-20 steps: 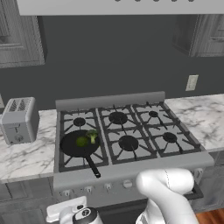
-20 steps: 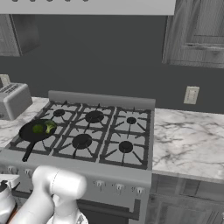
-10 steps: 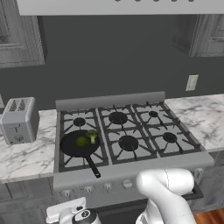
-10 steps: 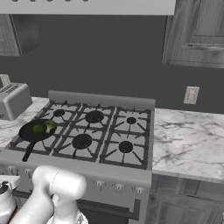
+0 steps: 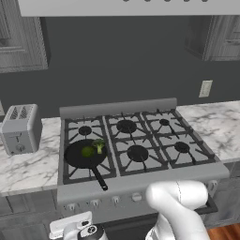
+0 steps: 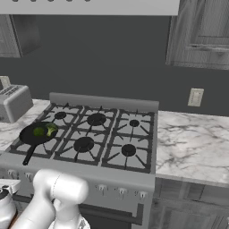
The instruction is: Put the lime and broccoli in the pan. Then turn on the front left burner and set the heat to medium.
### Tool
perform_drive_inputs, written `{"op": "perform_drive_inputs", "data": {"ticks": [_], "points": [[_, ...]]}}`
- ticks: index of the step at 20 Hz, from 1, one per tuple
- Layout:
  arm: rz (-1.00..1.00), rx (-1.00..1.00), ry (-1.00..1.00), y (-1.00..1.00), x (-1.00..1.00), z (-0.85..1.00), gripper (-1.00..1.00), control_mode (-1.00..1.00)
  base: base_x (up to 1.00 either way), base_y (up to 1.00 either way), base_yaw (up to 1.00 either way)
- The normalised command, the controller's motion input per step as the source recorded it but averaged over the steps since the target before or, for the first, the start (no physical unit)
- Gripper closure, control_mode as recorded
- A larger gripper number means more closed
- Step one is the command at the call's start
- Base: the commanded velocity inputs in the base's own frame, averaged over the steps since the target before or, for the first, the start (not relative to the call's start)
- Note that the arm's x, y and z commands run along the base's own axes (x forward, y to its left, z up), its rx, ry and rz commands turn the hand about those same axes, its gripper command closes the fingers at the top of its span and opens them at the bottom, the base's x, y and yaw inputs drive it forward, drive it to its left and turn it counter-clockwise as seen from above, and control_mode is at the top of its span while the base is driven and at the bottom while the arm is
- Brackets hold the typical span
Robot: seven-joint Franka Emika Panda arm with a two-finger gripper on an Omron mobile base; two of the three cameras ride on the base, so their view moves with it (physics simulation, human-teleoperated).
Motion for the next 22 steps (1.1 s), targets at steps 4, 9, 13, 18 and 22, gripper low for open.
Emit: {"op": "perform_drive_inputs", "data": {"ticks": [4,9,13,18,22], "points": [[0.00,0.00,0.00,0.00,0.32,0.00,-1.00,-1.00,0.00,0.00,0.00],[0.00,0.00,-0.01,0.00,0.24,0.00,-1.00,-1.00,0.00,0.00,0.00],[0.00,0.00,-0.06,0.00,0.04,0.08,-1.00,-1.00,0.00,0.00,0.00],[0.00,0.00,-0.07,0.00,0.00,0.24,-1.00,-1.00,0.00,0.00,0.00],[0.00,0.00,-0.05,0.00,0.00,0.29,-1.00,-1.00,0.00,0.00,0.00]]}}
